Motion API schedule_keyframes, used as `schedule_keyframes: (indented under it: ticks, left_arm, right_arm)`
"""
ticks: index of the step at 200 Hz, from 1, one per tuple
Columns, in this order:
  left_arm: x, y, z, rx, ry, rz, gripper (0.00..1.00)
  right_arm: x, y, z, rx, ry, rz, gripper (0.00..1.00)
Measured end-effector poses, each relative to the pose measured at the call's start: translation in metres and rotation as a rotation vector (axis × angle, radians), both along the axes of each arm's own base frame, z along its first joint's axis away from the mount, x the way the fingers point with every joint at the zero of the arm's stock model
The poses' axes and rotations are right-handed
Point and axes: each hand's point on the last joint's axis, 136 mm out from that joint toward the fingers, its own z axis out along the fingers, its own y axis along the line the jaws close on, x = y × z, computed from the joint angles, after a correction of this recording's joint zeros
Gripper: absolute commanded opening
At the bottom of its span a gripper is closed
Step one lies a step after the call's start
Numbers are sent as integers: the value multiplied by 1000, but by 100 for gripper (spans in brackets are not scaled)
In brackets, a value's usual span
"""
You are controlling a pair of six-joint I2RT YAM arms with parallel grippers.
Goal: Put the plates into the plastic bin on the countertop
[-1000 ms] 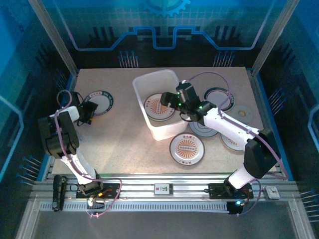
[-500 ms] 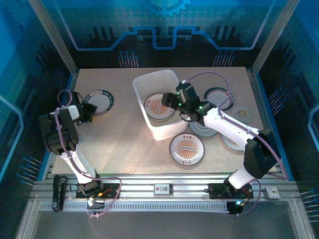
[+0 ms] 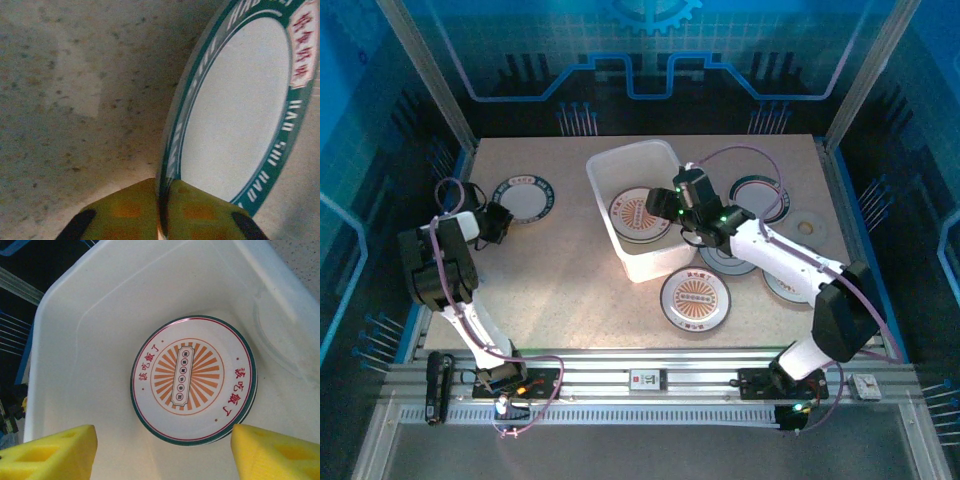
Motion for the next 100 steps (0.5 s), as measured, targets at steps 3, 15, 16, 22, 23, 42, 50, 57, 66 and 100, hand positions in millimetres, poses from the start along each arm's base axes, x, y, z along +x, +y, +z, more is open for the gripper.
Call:
schedule_keyframes:
  ticks: [3, 15, 16, 22, 23, 42, 50, 57, 66, 100]
  left_arm:
    - [1, 0, 2, 1, -7, -3, 6]
    - [2, -1, 11, 4, -32, -7, 3]
    - [2, -1, 11, 4, -33, -7, 3]
    - [2, -2, 15, 6, -43, -9, 1]
    - [2, -2, 16, 6, -43, -8, 1]
    - [-4, -5, 24, 9, -60, -10, 0]
    - [-7, -7, 26, 8, -64, -12, 0]
    - [-9, -9, 29, 6, -70, -15, 0]
    - [-11, -11, 35, 6, -83, -19, 0]
    - [-12, -19, 73, 11, -179, -49, 0]
  right_arm:
    - [-1, 0, 1, 1, -2, 0, 71]
    - [-6, 1, 6, 4, -17, 3, 71]
    - [-6, 0, 7, 4, -17, 3, 71]
    - [-9, 1, 10, 7, -25, 5, 70]
    - [-9, 1, 10, 7, -26, 6, 70]
    - [-20, 1, 17, 14, -49, 13, 69]
    - [-24, 0, 19, 15, -55, 15, 68]
    - [-28, 0, 21, 17, -61, 17, 66]
    - [-33, 0, 22, 21, -67, 21, 64]
    - [-43, -3, 31, 32, -94, 20, 62]
